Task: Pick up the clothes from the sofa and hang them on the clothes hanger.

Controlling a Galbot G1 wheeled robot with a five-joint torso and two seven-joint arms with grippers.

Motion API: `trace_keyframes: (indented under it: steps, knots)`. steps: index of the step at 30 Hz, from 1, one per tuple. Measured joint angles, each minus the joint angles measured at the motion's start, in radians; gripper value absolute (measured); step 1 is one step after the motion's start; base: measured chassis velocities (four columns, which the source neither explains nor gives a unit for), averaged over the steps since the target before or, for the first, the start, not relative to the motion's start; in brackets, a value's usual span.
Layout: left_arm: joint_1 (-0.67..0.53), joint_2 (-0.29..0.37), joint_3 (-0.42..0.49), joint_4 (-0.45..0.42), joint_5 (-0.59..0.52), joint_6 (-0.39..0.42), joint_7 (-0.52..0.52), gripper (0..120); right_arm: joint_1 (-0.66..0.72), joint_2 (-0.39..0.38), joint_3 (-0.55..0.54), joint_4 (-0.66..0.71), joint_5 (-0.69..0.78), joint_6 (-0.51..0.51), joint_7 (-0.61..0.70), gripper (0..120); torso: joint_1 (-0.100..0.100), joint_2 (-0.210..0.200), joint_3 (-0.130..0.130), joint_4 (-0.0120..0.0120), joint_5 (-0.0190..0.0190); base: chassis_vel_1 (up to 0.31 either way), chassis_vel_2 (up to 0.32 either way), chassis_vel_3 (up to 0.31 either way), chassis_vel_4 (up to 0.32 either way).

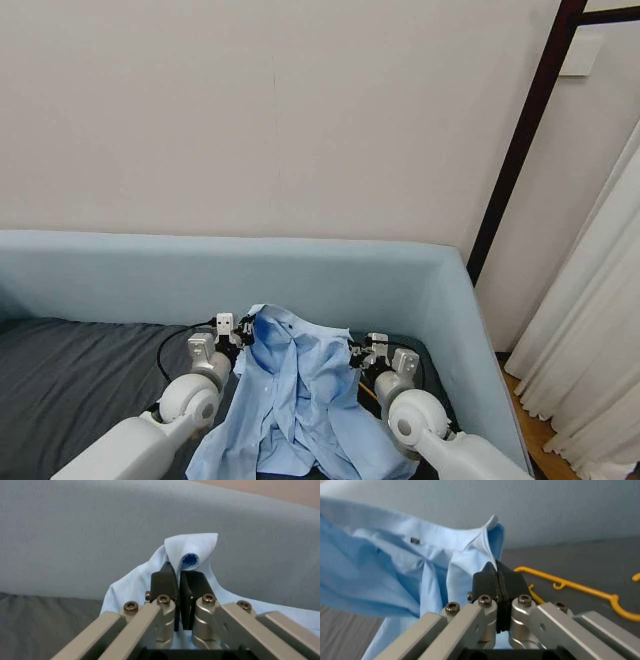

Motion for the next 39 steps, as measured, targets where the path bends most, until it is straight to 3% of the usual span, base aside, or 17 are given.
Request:
trace_keyframes:
  steps: [7, 15, 18, 23, 27, 28, 33, 39]
  knots:
    - [0.028, 0.001, -0.005, -0.022, 0.017, -0.009, -0.001, 0, -0.069, -0.014, -0.002, 0.034, -0.043, 0.0, -0.014, 1, 0.0, 0.0, 0.0, 0.0, 0.0, 0.0, 0.0, 0.0, 0.0]
    - [0.047, 0.013, -0.007, -0.044, 0.048, -0.017, 0.006, 0, -0.153, -0.077, 0.073, 0.147, -0.067, -0.003, -0.043, 28, 0.0, 0.0, 0.0, -0.0001, 0.0001, 0.0, 0.0, 0.0, 0.0]
    - [0.05, 0.014, -0.008, -0.046, 0.06, -0.024, 0.011, 0, -0.212, -0.132, 0.162, 0.245, -0.074, 0.0, -0.091, 43, 0.0, 0.0, 0.0, -0.0003, -0.0001, 0.0, 0.0, 0.0, 0.0]
    - [0.055, 0.013, -0.005, -0.048, 0.07, -0.026, 0.014, 0, -0.21, -0.184, 0.221, 0.24, -0.052, -0.031, -0.134, 56, 0.0, 0.0, 0.0, -0.0002, -0.0001, 0.0, 0.0, 0.0, 0.0]
    - [0.067, 0.018, -0.005, -0.058, 0.075, -0.028, 0.017, 0, -0.136, -0.235, 0.201, 0.017, -0.081, -0.058, -0.288, 75, 0.0, 0.0, 0.0, 0.0001, 0.0002, 0.0, 0.0, 0.0, 0.0]
    - [0.067, 0.018, -0.005, -0.058, 0.075, -0.028, 0.017, 0, -0.136, -0.235, 0.201, 0.017, -0.081, -0.058, -0.288, 75, 0.0, 0.0, 0.0, 0.0001, 0.0002, 0.0, 0.0, 0.0, 0.0]
    - [0.08, 0.025, -0.004, -0.076, 0.076, -0.031, 0.02, 0, -0.067, -0.213, 0.136, -0.239, -0.208, -0.048, -0.467, 97, 0.0, 0.0, 0.0, 0.0001, 0.0001, 0.0, 0.0, 0.0, 0.0]
    - [0.094, 0.037, -0.004, -0.102, 0.075, -0.031, 0.02, 0, -0.031, -0.148, 0.117, -0.426, -0.33, 0.004, -0.596, 100, 0.0, 0.0, 0.0, -0.0001, 0.0, 0.0, 0.0, 0.0, 0.0]
